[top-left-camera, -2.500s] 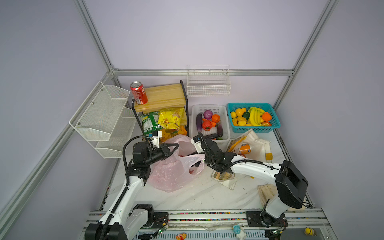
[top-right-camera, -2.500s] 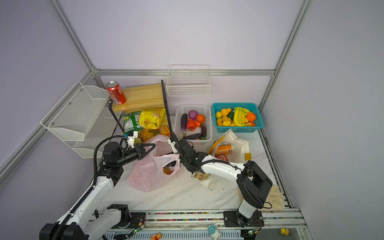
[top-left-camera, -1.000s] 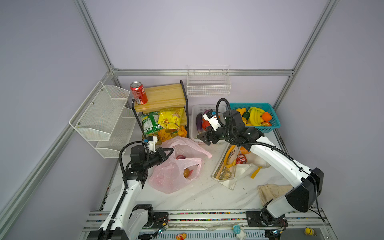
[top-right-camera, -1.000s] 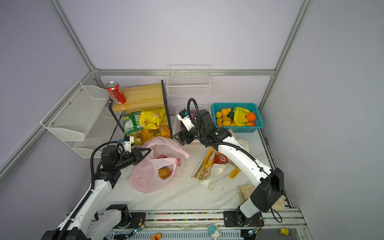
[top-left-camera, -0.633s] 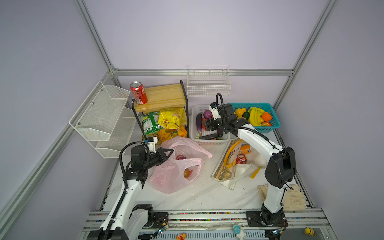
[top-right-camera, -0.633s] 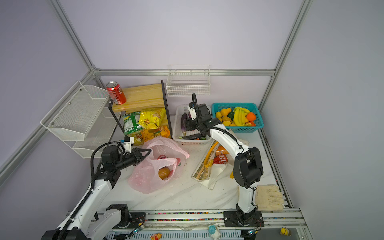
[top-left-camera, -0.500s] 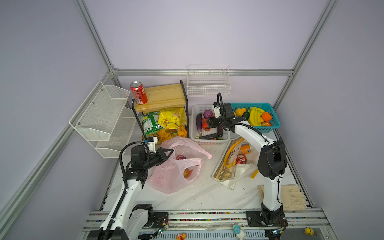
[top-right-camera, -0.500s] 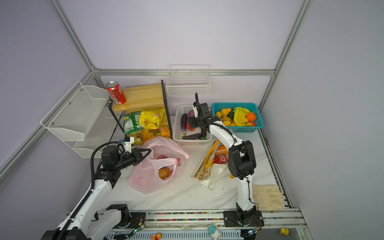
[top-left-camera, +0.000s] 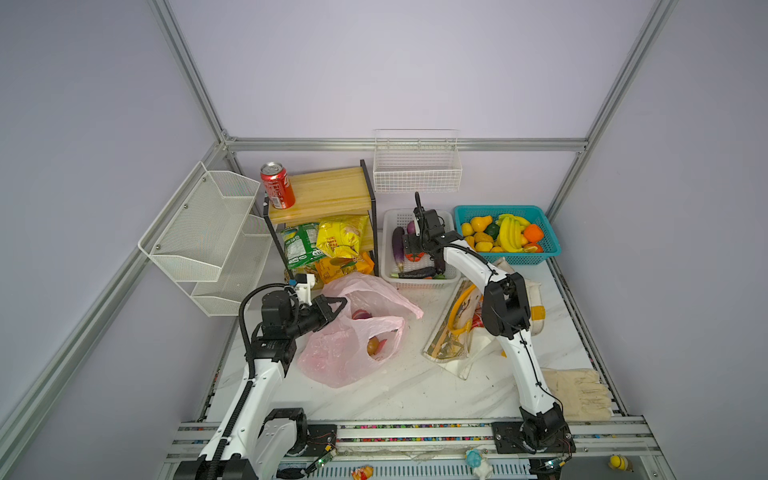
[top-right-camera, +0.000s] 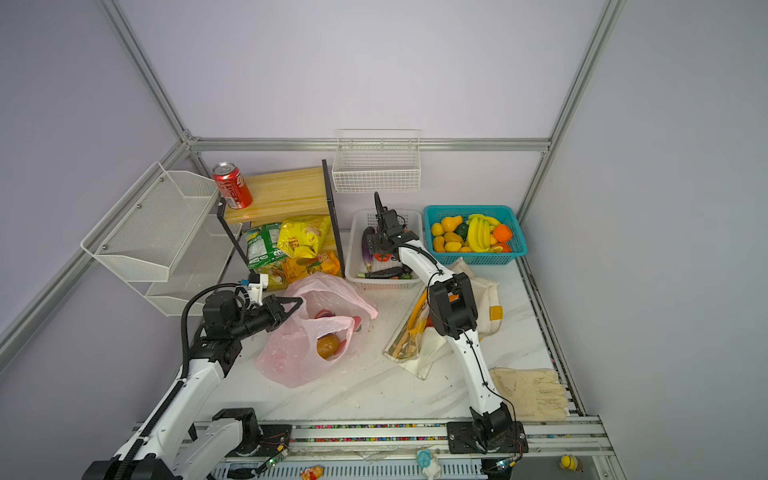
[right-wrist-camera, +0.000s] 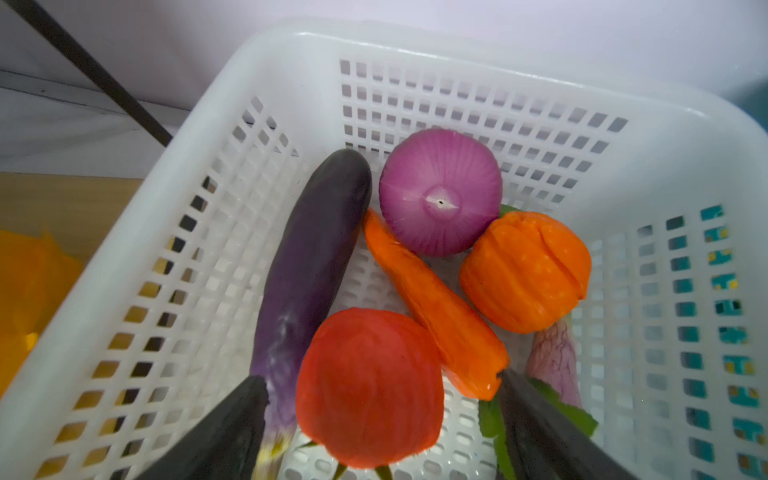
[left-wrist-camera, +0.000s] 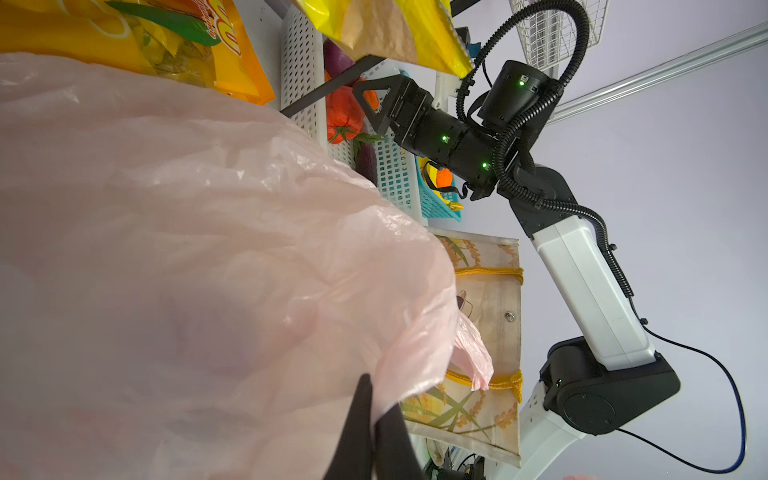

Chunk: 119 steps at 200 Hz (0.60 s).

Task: Place the mixed food into the grocery bags and tie them
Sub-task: 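Grasp the red tomato in the white basket with the right gripper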

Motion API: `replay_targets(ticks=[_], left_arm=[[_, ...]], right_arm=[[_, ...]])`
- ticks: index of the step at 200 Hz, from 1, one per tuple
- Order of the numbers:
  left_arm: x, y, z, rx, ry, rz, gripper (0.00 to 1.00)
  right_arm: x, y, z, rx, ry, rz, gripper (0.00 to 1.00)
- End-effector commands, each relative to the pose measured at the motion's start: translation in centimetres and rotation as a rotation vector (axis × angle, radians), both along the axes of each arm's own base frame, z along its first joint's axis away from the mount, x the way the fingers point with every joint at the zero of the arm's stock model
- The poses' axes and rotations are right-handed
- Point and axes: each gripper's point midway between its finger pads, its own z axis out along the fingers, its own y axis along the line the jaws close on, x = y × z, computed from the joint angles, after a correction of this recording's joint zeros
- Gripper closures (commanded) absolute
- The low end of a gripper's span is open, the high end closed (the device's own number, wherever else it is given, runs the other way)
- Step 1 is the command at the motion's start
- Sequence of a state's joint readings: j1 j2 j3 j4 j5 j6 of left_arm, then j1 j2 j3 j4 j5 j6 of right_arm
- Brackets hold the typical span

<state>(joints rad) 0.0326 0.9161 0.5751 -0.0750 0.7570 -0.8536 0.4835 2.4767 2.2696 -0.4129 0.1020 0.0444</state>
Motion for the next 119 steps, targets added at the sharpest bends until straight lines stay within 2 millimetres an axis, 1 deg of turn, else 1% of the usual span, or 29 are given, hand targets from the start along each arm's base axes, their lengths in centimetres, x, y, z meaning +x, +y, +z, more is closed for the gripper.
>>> replay_targets(ticks=[1,30,63,81,104,119], left_arm=[[0.5,0.3,2.9,-0.005,-0.075,0.013,1.00],[0.7,0.2,2.7,-0.013,-0.066,0.008,1.00],[0.6,0.1,2.7,-0.011,-0.070,0.003,1.00],[0.6,0.1,2.6,-0.011,-0.066,0.002,1.00],[0.5,0.1,2.5,-0.013,-0.065,-0.001,1.00],[0.5,0.1,2.6,-0.011,-0.068,0.000,1.00]], right_arm=[[0.3,-0.4,-1.3,-0.036,0.023,-0.035,0.12],[0.6,0.8,-2.6,-0.009,0.044,-0.015,0.13],[0.8,1.2,-4.4,0.004,0.070,-0.018,0.13],[0.9,1.3,-5.4,0.009,0.088,-0.019,0.14],[0.8,1.7,-5.7,0.028,0.102,-0.005,0.19],[0.5,2.2,-5.3,0.051,0.108,0.011,0.23]])
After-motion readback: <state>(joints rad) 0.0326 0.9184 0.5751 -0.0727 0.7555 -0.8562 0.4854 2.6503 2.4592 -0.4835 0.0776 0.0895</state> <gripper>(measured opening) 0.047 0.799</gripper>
